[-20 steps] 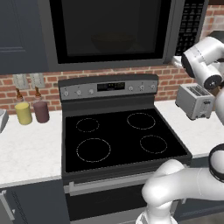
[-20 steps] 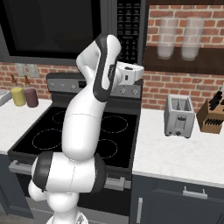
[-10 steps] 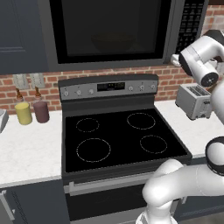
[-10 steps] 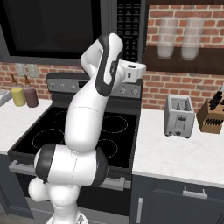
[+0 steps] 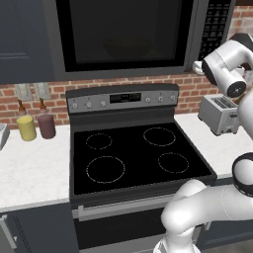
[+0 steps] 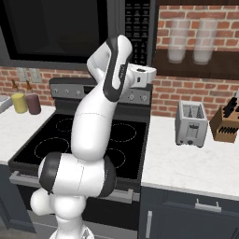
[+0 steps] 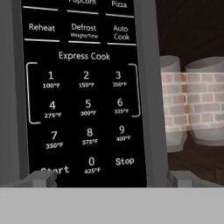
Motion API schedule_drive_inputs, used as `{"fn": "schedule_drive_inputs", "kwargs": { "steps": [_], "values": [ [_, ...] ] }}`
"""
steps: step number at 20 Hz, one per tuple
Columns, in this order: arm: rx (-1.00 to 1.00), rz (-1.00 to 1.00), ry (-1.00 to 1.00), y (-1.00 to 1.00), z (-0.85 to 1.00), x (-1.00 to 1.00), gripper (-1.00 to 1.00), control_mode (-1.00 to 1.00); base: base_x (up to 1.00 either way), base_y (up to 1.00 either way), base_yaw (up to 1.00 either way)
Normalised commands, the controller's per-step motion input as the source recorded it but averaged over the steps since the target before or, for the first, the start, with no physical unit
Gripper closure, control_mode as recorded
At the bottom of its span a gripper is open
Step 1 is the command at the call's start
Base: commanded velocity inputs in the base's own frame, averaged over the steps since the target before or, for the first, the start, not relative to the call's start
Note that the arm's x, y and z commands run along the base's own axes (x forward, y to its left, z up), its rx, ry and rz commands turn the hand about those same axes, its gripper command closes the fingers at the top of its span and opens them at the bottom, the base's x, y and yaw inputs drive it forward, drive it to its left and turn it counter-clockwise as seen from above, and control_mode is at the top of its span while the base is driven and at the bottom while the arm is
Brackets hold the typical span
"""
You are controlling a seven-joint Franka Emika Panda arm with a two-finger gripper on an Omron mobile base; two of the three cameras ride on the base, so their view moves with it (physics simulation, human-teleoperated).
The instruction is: Open the microwave, place the bowl with waffle inside the microwave, then close the microwave door and turn it on.
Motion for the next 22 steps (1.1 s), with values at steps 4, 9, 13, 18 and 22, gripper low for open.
{"fn": "schedule_drive_inputs", "kwargs": {
  "steps": [4,9,13,18,22],
  "values": [
    [0.00,0.00,0.00,0.00,0.00,0.16,-1.00,-1.00,0.00,0.00,0.00],
    [0.00,0.00,0.00,0.00,0.00,0.21,-1.00,-1.00,0.00,0.00,0.00],
    [0.00,0.00,0.00,0.00,0.00,0.19,-1.00,-1.00,0.00,0.00,0.00],
    [0.00,0.00,0.00,-0.04,0.00,0.12,-1.00,-1.00,0.00,0.00,0.00],
    [0.00,0.00,0.00,-0.10,0.00,0.12,-1.00,-1.00,0.00,0.00,0.00]
  ]
}}
